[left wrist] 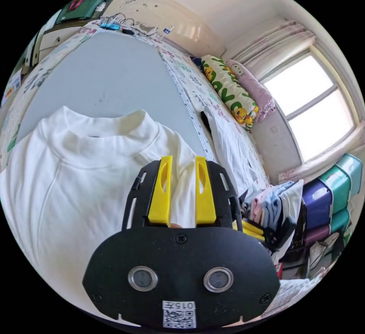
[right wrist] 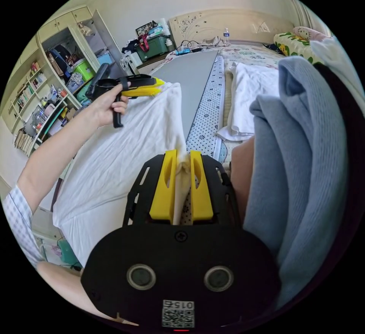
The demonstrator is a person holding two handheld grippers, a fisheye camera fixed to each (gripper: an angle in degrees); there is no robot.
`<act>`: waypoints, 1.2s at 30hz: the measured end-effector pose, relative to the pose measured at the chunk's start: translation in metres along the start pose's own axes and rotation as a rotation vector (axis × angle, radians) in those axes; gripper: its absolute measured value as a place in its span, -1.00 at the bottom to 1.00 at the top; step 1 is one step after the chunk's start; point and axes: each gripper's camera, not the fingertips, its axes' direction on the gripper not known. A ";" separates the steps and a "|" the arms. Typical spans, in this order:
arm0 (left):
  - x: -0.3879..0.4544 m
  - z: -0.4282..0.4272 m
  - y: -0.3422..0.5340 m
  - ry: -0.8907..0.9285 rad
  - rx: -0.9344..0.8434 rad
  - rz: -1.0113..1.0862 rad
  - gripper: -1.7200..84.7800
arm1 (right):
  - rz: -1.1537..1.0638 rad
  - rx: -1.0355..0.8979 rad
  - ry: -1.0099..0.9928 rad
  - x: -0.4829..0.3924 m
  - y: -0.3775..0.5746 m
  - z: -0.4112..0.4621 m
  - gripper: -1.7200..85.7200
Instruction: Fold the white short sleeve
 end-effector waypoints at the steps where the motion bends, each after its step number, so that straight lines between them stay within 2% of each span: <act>1: -0.002 0.005 -0.004 0.013 0.004 -0.009 -0.76 | -0.001 0.002 0.000 0.000 0.004 0.003 -0.81; 5: 0.000 0.027 -0.035 0.062 -0.042 -0.006 -0.91 | -0.008 0.016 0.004 -0.005 0.032 0.023 -0.82; 8: 0.016 0.029 -0.053 -0.010 -0.047 0.071 -0.96 | -0.010 0.024 0.012 -0.011 0.048 0.035 -0.84; 12: 0.033 0.039 -0.065 -0.180 -0.098 0.181 -0.96 | -0.003 0.037 0.047 -0.021 0.069 0.051 -0.85; 19: 0.020 0.017 -0.068 -0.231 -0.086 0.153 -0.90 | -0.002 0.049 0.080 -0.040 0.096 0.071 -0.84; 22: 0.006 -0.017 -0.062 -0.245 -0.014 0.141 -0.87 | 0.000 0.056 0.092 -0.049 0.106 0.078 -0.84; 25: -0.014 -0.060 -0.046 -0.162 0.048 0.144 -0.86 | 0.000 0.066 0.095 -0.058 0.113 0.084 -0.83; 31: -0.070 -0.188 0.043 -0.131 0.158 0.165 -0.85 | 0.004 0.089 0.091 -0.073 0.120 0.096 -0.83; 34: -0.132 -0.287 0.106 -0.153 0.377 0.010 -0.81 | 0.017 0.079 0.099 -0.080 0.120 0.105 -0.82; 36: -0.201 -0.362 0.165 -0.219 0.576 -0.266 -0.71 | 0.025 0.056 0.099 -0.084 0.117 0.114 -0.82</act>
